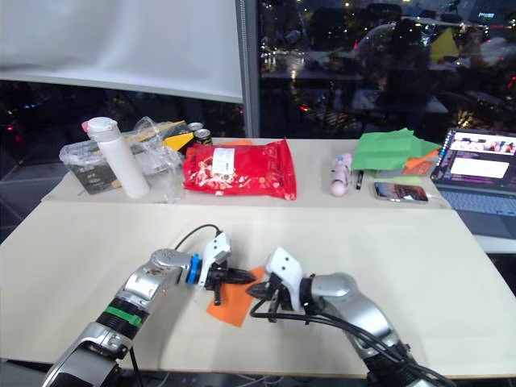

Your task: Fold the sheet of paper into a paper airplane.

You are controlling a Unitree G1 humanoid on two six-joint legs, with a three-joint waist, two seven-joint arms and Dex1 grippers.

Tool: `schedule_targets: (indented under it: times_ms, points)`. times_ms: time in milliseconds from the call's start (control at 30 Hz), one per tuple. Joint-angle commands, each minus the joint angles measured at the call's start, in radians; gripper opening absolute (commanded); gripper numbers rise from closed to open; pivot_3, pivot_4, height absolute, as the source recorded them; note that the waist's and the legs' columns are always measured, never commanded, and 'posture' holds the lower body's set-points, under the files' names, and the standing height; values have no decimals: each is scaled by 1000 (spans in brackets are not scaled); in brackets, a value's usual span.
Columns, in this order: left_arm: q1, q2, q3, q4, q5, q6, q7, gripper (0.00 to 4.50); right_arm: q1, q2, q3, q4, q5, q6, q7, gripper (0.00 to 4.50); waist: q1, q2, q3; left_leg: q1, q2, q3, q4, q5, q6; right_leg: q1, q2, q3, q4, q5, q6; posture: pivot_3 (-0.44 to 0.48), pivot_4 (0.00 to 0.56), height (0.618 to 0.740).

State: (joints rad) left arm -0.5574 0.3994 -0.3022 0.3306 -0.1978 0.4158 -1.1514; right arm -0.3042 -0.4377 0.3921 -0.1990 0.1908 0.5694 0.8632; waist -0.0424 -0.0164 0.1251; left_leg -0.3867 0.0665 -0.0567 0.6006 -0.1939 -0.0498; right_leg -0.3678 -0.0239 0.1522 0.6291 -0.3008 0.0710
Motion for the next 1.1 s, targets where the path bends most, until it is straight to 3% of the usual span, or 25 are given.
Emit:
schedule_targets:
  times_ms: [33, 267, 567, 833, 1100]
  points:
    - [3, 4, -8, 33, 33, 15, 26, 0, -23, 25, 46, 59, -49, -33, -19, 38, -1, 0, 0, 0, 0, 0, 0, 0, 0, 0, 0, 0, 0, 0, 0, 0, 150, 712]
    - [-35, -32, -4, 101, 45, -22, 47, 0, -24, 40, 79, 118, -81, -34, -25, 38, -3, 0, -1, 3, 0, 0, 1, 0, 0, 1, 0, 0, 1, 0, 0, 0, 150, 712]
    - [-191, -159, -9, 378, 119, -134, 117, 0, -11, 35, 72, 107, -84, -10, -42, 38, -3, -1, -3, 1, 0, 0, 3, 0, 0, 2, 0, 0, 1, 0, 1, 0, 150, 712]
    - [-110, -77, -16, 290, 137, -85, 93, 0, -30, 79, 87, 149, -96, -30, -66, 38, -29, -1, -5, 2, 1, -1, 1, 0, 0, 2, 1, 0, 2, 0, 1, 0, 150, 712]
    - [48, 35, 35, 55, 94, 17, 111, 0, -71, 95, 101, 212, -88, -55, -16, 38, -38, 0, -6, 6, 2, -1, 0, 0, 0, 3, 2, 0, 3, 0, 1, 0, 150, 712]
